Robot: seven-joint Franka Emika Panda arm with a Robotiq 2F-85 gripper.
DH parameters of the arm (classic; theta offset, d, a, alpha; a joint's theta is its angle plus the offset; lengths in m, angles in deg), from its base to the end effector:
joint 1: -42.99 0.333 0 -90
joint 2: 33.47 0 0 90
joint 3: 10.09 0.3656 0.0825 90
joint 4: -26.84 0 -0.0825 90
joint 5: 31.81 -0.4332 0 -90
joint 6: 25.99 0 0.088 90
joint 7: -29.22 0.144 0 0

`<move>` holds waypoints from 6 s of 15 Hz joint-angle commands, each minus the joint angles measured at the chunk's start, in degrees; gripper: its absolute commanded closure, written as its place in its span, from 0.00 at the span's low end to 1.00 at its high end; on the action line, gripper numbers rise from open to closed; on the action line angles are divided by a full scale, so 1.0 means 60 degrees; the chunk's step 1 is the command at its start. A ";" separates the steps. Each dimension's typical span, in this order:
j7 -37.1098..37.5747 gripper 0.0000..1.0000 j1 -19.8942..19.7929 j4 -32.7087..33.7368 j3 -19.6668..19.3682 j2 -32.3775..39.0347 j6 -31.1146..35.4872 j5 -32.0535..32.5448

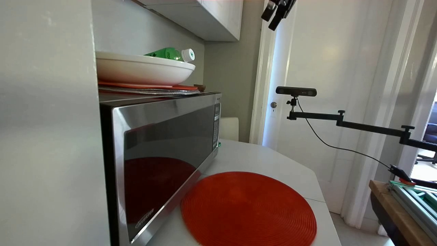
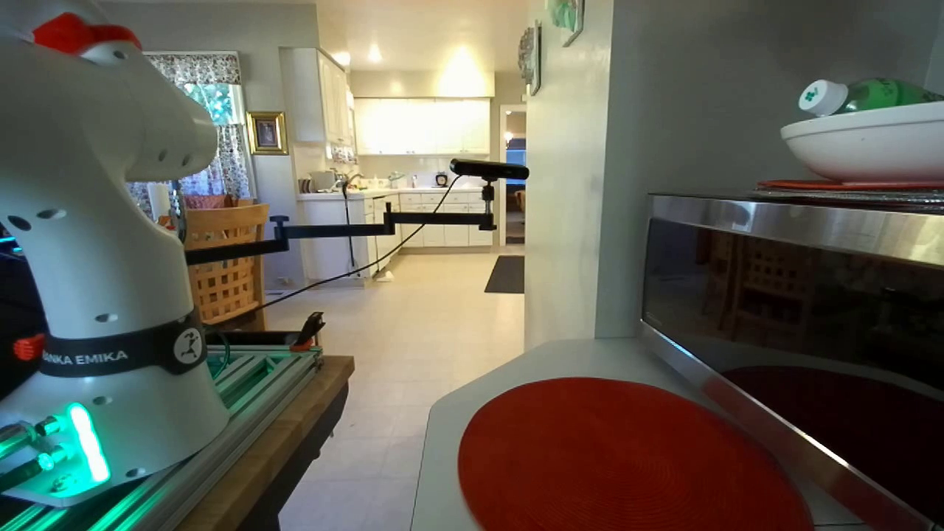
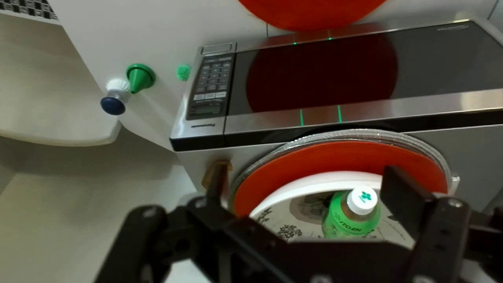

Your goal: Put the bottle on the countertop

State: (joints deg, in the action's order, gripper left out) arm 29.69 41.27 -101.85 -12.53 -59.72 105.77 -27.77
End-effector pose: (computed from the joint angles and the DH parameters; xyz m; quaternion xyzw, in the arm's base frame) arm 0.4987 -0.0426 0.6020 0.9670 -0.0233 0.2521 0.0298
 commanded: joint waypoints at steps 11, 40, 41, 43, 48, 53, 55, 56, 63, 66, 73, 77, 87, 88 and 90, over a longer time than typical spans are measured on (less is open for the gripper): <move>-0.1351 0.00 0.0439 0.2806 -0.0152 0.2659 -0.0665 -0.1224; -0.0975 0.00 0.0334 0.5467 0.0291 0.5275 -0.1936 -0.0976; -0.0975 0.00 0.0334 0.5467 0.0292 0.5280 -0.1933 -0.0975; -0.0976 0.00 0.0333 0.5468 0.0291 0.5252 -0.1933 -0.0975; -0.0813 0.00 0.0353 0.5754 0.0291 0.5696 -0.1998 -0.0808; -0.0616 0.00 0.0391 0.6067 0.0374 0.6057 -0.1935 -0.0853; -0.0544 0.00 0.0400 0.6191 0.0403 0.6121 -0.1917 -0.0849; -0.0532 0.00 0.0402 0.6242 0.0415 0.6156 -0.1910 -0.0851; -0.0491 0.00 0.0406 0.6502 0.0482 0.6603 -0.1531 -0.0908; -0.0524 0.00 0.0387 0.6635 0.0510 0.6793 -0.1288 -0.0999; -0.0512 0.00 0.0406 0.7034 0.0597 0.7191 -0.1442 -0.1055; -0.0496 0.06 0.0434 0.7204 0.0651 0.7400 -0.1488 -0.1051; -0.0491 0.86 0.0482 0.7432 0.0671 0.7599 -0.1618 -0.1075; -0.0485 0.88 0.0480 0.7458 0.0669 0.7605 -0.1650 -0.1078; -0.0449 0.88 0.0481 0.7472 0.0658 0.7590 -0.1716 -0.1064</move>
State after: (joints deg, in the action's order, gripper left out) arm 25.82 44.37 -59.42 -8.74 -15.33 97.56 -33.51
